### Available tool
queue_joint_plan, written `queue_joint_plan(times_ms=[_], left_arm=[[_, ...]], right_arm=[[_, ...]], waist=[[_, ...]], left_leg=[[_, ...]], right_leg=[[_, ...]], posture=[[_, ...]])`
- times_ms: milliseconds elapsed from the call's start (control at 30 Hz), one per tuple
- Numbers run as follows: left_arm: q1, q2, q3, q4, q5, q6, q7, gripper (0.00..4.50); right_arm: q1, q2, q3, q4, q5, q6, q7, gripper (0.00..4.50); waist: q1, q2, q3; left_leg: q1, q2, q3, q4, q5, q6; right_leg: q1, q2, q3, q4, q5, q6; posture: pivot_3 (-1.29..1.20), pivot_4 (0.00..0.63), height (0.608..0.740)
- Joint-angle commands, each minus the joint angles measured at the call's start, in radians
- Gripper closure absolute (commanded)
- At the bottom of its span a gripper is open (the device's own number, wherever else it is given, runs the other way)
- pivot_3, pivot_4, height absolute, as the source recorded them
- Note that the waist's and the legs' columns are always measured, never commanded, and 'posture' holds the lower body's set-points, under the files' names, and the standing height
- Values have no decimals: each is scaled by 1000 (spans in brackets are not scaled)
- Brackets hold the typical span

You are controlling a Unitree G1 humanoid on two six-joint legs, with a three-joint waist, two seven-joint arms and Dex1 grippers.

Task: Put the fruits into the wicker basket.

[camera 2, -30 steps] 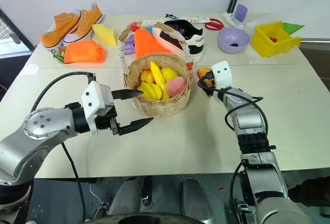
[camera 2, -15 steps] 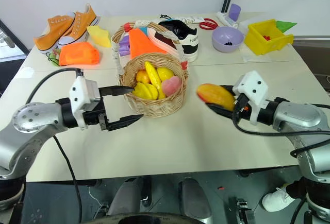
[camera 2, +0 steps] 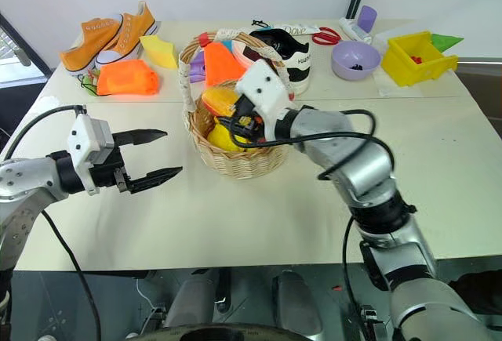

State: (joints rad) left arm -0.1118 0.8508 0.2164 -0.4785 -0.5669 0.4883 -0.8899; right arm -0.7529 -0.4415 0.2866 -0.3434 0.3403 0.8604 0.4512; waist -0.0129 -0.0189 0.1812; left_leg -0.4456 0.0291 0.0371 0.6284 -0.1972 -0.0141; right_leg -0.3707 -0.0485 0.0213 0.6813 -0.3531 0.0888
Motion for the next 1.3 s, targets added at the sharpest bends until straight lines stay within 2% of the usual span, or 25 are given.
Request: queue_joint_plan(times_ms=[33, 100, 267, 333, 400, 500, 667, 767, 867, 1000, 1167, 1300], left_arm=[[10, -4, 32, -50, -1, -8, 21, 329], [17, -5, 34, -59, -5, -6, 28, 329], [15, -23, 23, -78, -18, -4, 45, 329], [6, -33, 6, -87, -23, -4, 49, 329], [-13, -48, -14, -89, -25, 0, 58, 329], [-32, -60, -32, -85, -20, 4, 62, 329], [-47, -64, -47, -66, -14, 2, 57, 329], [-49, -67, -48, -68, -13, 4, 60, 329], [-38, -69, -41, -77, -14, 5, 67, 329], [-26, -69, -36, -85, -13, 3, 74, 329], [-25, -70, -39, -83, -12, 0, 77, 329], [-42, -74, -54, -65, -7, -7, 68, 329]], right_arm=[[4, -18, -38, -77, -27, -67, 17, 44], [45, -64, -66, -141, -8, -82, 63, 44], [221, -214, -284, -322, 162, -92, 227, 44], [261, -235, -358, -329, 205, -56, 223, 44], [282, -251, -378, -291, 153, -63, 174, 44], [263, -229, -341, -225, 67, -96, 93, 44], [167, -43, -260, -56, -37, -119, -77, 44], [136, 28, -257, 22, -64, -143, -127, 844], [124, 62, -283, 57, -61, -140, -147, 2360], [119, 56, -314, 76, -64, -145, -152, 4321], [147, -53, -398, 18, -28, -155, -66, 4397], [183, -221, -594, 54, -5, -146, -23, 4397]], waist=[[-2, 0, 0], [-1, 0, 0], [-1, 0, 0], [-6, 0, 0], [-10, 0, 0], [-9, 0, 0], [-11, 0, 0], [-3, 0, 0], [0, 0, 0], [-2, 0, 0], [-1, 0, 0], [4, 1, 0]], left_leg=[[0, 0, 0, 0, 0, 0], [0, 0, 0, 0, 0, 0], [1, 0, 0, 0, 0, 0], [3, 0, 0, 0, 0, 0], [4, 1, 0, 0, 0, 0], [5, 1, 0, 0, 0, 0], [4, 2, 1, 0, 0, 0], [2, 1, 2, 0, 0, 0], [1, 1, 2, 0, 0, 0], [2, 1, 2, 0, 0, 0], [2, 1, 2, 0, 0, 0], [1, 1, 2, 0, 0, 0]], right_leg=[[0, 0, 0, 0, 0, 0], [0, 0, 0, 0, 0, 0], [2, 0, -1, 0, 0, 0], [4, 0, -1, 0, 0, 0], [4, 1, 0, 0, 0, 0], [4, 1, 0, 1, 0, 0], [2, 3, 1, 2, 0, 0], [0, 3, 1, 2, 0, 0], [0, 2, 1, 2, 0, 0], [0, 2, 1, 2, 0, 0], [0, 2, 1, 2, 0, 0], [0, 1, 1, 2, 0, 0]], posture=[[0, 150, 733], [0, 150, 733], [0, 150, 733], [0, 150, 733], [0, 150, 733], [0, 150, 733], [0, 150, 733], [0, 150, 733], [0, 150, 733], [0, 150, 733], [0, 150, 733], [0, 150, 733]])
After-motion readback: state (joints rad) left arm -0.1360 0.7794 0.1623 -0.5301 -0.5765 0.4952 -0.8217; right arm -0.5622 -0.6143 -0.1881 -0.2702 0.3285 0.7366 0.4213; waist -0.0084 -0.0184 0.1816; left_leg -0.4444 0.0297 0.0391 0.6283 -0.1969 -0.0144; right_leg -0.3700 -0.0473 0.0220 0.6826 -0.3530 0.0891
